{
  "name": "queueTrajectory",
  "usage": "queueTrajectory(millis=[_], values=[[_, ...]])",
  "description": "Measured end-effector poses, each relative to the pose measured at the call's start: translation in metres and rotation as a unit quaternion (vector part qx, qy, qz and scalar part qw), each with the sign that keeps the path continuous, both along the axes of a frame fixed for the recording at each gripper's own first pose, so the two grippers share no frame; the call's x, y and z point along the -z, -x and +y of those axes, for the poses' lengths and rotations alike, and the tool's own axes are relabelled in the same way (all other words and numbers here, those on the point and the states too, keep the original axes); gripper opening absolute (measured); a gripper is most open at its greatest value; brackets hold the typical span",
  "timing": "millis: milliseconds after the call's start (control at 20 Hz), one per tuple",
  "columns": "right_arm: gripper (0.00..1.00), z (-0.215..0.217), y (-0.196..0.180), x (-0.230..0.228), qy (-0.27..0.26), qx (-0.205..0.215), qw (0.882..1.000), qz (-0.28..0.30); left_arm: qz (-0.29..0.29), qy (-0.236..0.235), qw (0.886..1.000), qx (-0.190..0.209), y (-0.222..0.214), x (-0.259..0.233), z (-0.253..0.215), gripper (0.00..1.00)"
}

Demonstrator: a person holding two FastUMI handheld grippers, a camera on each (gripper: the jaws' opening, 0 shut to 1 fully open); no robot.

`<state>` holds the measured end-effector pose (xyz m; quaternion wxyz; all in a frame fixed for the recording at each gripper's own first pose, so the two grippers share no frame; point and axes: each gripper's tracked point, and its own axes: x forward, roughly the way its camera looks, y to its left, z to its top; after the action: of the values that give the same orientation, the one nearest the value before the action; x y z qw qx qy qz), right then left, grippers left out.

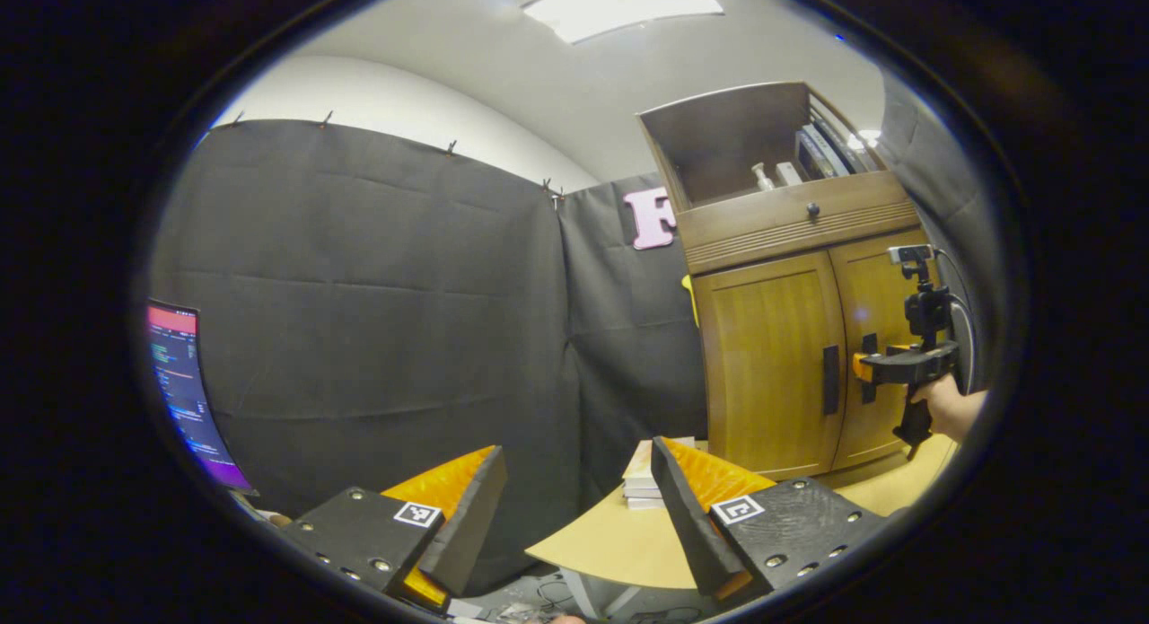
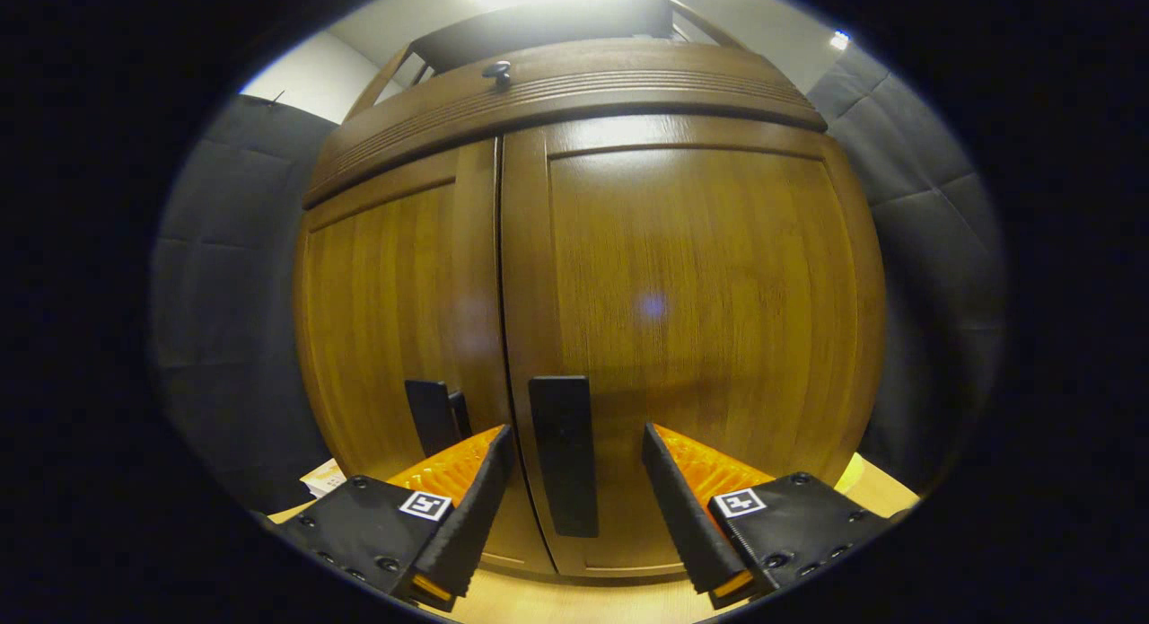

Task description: Open the right door of the double-door shoe cabinet with the right hand, and open the left door with the left hand.

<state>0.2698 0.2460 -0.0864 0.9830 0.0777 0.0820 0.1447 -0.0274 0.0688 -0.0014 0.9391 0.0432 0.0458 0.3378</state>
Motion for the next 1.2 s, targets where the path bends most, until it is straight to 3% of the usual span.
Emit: queueTrajectory(millis=[50, 200, 250, 350, 400, 450, 500, 600, 1200], values=[[0.80, 0.001, -0.003, 0.004, 0.000, 0.001, 1.000, 0.007, 0.001, 0.000, 1.000, -0.003, 0.001, 0.000, 0.000, 0.95], [0.83, 0.005, -0.009, 0.014, 0.000, 0.000, 1.000, 0.020, 0.002, 0.001, 1.000, -0.010, 0.001, -0.002, 0.001, 0.95], [0.77, 0.009, -0.010, 0.018, -0.001, -0.003, 1.000, 0.024, 0.002, 0.002, 1.000, -0.011, 0.002, -0.002, 0.001, 0.95], [0.52, 0.012, -0.011, 0.025, 0.003, -0.003, 0.999, 0.034, 0.003, 0.002, 1.000, -0.012, 0.002, -0.002, 0.001, 0.95], [0.59, 0.012, -0.011, 0.028, 0.005, -0.005, 0.999, 0.037, 0.002, 0.003, 1.000, -0.012, 0.002, -0.002, 0.001, 0.95], [0.53, 0.011, -0.013, 0.026, 0.004, 0.003, 0.999, 0.033, 0.002, 0.003, 1.000, -0.011, 0.002, -0.002, 0.001, 0.95], [0.35, 0.012, -0.012, 0.028, 0.009, 0.003, 0.999, 0.034, 0.001, 0.003, 1.000, -0.010, 0.001, -0.003, 0.000, 0.95], [0.29, 0.010, -0.010, 0.028, 0.011, 0.003, 0.999, 0.039, -0.001, 0.003, 1.000, -0.007, 0.001, -0.003, 0.000, 0.95], [0.25, -0.006, 0.034, 0.021, -0.004, -0.027, 0.999, 0.041, -0.021, 0.010, 0.999, 0.033, -0.007, -0.008, -0.005, 0.95]])
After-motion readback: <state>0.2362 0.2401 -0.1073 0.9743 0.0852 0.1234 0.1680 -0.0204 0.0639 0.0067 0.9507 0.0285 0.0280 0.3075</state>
